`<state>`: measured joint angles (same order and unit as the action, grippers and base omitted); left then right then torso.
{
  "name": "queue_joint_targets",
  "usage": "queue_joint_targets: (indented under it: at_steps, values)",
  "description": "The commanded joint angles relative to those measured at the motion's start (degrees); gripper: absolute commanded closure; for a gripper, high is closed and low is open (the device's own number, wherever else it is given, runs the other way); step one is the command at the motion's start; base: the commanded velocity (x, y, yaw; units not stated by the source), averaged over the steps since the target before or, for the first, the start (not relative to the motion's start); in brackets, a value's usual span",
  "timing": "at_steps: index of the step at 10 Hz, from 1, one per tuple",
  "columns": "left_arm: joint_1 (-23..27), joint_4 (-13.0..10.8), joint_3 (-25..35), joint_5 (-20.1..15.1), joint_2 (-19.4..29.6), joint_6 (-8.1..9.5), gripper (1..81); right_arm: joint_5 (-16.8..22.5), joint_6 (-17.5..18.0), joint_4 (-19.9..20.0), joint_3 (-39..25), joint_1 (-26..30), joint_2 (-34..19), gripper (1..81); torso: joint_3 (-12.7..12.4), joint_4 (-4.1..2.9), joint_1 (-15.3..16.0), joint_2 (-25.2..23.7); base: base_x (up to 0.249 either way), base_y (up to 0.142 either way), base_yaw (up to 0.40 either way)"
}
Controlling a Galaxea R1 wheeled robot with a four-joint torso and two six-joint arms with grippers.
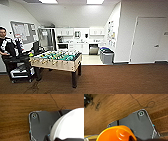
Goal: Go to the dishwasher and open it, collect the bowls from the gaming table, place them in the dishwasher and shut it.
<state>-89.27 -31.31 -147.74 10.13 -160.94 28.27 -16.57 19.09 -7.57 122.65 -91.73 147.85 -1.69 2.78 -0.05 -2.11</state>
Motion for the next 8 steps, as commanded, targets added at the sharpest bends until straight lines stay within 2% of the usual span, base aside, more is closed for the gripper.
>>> queue_joint_targets:
  at_steps: [1,5,7,8]
  values:
    - [3.2,-0.1,0.1,-1.2,1.1,-0.23,81.1,1.6,-0.2,-1.1,-1.0,2.9,-1.5,81.1,0.0,0.00,0.1,0.0,0.113,0.000,0.000]
    - [3.2,-0.1,0.1,-1.2,1.1,-0.23,81.1,1.5,-0.1,-1.1,-0.8,2.8,-1.4,81.1,0.0,0.00,0.1,0.0,0.114,0.000,0.000]
    - [3.2,-0.1,0.1,-1.2,1.1,-0.23,81.1,1.5,-0.1,-1.0,-0.7,2.7,-1.4,81.1,3.0,0.00,0.1,0.0,0.114,0.000,0.000]
    - [3.1,-0.1,0.1,-1.2,1.1,-0.23,81.1,1.5,-0.1,-1.0,-0.7,2.7,-1.4,81.1,0.8,0.00,0.1,0.0,0.114,0.000,0.000]
